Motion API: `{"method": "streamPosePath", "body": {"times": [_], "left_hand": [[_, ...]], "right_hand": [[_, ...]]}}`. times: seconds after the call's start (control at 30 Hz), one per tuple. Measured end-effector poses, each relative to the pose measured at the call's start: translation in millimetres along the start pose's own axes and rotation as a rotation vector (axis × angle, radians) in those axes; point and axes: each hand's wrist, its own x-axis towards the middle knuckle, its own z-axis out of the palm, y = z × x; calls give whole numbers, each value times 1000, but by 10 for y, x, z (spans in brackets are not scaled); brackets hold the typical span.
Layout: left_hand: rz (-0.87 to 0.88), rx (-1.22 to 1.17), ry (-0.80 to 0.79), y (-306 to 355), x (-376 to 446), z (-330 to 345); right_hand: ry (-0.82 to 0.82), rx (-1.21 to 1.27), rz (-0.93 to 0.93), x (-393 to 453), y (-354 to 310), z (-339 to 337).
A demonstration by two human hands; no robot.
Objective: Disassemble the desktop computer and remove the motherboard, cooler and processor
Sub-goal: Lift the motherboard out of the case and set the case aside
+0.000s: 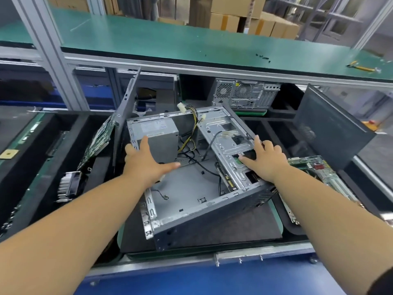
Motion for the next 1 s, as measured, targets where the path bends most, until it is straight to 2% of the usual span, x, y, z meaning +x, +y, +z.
{"method": "streamPosePath", "body": {"times": [0.3, 0.47, 0.6, 0.73, 0.8, 0.9, 1.0], "left_hand": [[190, 120, -142, 251, 742, -68], [297, 236, -191, 325, 1049, -135], [317, 266, -204, 303, 1149, -207], [309, 231, -109, 292, 1120, -211], [272, 219, -42, 294, 1044, -234], [185, 167, -13, 280, 869, -292], [133, 133, 45, 326, 649, -353]], "right_hand": [[-62, -29, 76, -179, 93, -95], [-86, 89, 124, -346, 14, -156], [-75, 80, 98, -417, -39, -185], [-24, 102, 110, -239, 88, -272], [73, 55, 101, -74, 152, -314], [202, 38, 3, 270, 183, -405], [162, 93, -148, 670, 157, -529]]}}
